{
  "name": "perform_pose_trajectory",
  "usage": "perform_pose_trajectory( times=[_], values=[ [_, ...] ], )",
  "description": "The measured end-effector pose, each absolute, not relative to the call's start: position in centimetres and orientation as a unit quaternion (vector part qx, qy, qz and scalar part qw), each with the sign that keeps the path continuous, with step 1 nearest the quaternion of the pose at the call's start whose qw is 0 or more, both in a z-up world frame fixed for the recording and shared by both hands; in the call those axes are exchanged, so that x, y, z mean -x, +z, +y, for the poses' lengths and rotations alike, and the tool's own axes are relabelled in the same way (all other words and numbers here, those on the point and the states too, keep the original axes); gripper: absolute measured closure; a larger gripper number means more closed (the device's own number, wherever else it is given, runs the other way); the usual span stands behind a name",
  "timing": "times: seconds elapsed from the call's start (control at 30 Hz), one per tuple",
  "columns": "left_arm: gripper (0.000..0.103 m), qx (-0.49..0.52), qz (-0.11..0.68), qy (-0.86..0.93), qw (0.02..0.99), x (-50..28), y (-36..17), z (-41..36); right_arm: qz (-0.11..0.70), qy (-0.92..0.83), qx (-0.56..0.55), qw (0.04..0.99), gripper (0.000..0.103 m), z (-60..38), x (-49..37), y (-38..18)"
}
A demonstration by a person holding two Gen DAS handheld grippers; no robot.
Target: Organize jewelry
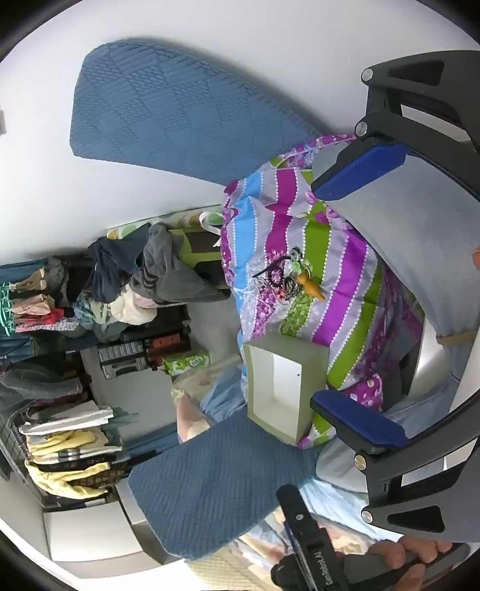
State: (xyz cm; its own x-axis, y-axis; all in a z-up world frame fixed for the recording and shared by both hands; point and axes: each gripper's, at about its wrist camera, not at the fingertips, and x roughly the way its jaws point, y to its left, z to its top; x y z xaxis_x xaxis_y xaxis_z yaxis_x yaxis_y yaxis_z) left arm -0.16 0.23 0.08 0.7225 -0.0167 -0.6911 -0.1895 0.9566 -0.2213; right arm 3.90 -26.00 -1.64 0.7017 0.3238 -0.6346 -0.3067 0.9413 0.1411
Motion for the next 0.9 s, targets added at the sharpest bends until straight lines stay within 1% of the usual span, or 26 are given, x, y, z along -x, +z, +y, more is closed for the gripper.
perform_pose_trajectory(
  times=[0.07, 0.27, 0.37, 0.9],
  values=[
    [0.000, 0.115, 0.380, 0.052, 0.916, -0.3, 0.1, -0.5, 0.347, 0.167, -0.011, 0.923, 0.000, -26.0, -4.0, -1.6],
    [0.000, 0.117, 0.377, 0.042, 0.918, -0.1, -0.3, -1.5, 0.343, 0.165, -0.011, 0.925, 0.000, -26.1, -4.0, -0.9],
    [0.000, 0.120, 0.376, 0.038, 0.918, -0.3, 0.4, -0.8, 0.347, 0.165, -0.008, 0.923, 0.000, -25.5, -3.7, -0.5],
    [0.000, 0.114, 0.374, 0.048, 0.919, -0.1, 0.9, 0.0, 0.351, 0.170, -0.006, 0.921, 0.000, -25.6, -4.5, -1.3]
  ],
)
